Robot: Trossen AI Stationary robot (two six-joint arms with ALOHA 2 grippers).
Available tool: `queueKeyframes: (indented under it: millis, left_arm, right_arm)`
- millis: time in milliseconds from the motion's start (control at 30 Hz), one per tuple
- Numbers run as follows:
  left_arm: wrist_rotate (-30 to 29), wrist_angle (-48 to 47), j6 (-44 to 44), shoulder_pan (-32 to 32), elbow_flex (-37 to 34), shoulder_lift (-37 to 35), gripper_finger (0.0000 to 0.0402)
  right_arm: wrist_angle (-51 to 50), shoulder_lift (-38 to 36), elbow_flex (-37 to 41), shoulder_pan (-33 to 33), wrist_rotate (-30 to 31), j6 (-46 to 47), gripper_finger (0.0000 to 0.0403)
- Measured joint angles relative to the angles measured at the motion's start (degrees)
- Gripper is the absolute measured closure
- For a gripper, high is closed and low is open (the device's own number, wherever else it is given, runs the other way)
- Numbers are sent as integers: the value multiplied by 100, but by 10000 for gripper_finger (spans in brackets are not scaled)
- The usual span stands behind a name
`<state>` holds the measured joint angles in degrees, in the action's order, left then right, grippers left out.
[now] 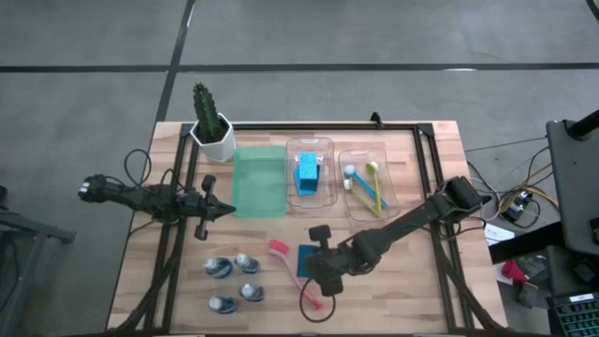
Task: Pick & Place Kitchen Sink Supplies
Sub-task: Put the dark blue sponge into the left transparent bin
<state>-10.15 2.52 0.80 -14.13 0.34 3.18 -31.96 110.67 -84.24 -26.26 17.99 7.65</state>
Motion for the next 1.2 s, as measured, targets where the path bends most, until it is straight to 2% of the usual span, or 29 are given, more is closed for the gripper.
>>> queueKeyframes:
  millis: [167, 267, 467, 667, 800, 900, 1200]
  left_arm:
    - [2, 0, 2, 0, 0, 0, 399]
    - [2, 0, 0, 0, 0, 0, 399]
    - [2, 0, 2, 1, 0, 0, 399]
    - [2, 0, 1, 1, 0, 2, 399]
    - [2, 0, 0, 0, 0, 2, 399]
    - [0, 0, 1, 2, 0, 0, 399]
    - [2, 0, 1, 0, 0, 1, 399]
  right_arm:
    - [382, 206, 173, -11, -336, 219, 373]
    - [736, 395, 186, -11, -560, 434, 336]
    - [774, 825, 201, -34, -660, 668, 247]
    - [1034, 1048, 201, -61, -887, 739, 206]
    - [1127, 1161, 198, 16, -1109, 753, 204]
    - [1092, 1183, 198, 60, -1150, 807, 218]
    - [496, 1206, 249, 215, -1076, 690, 309]
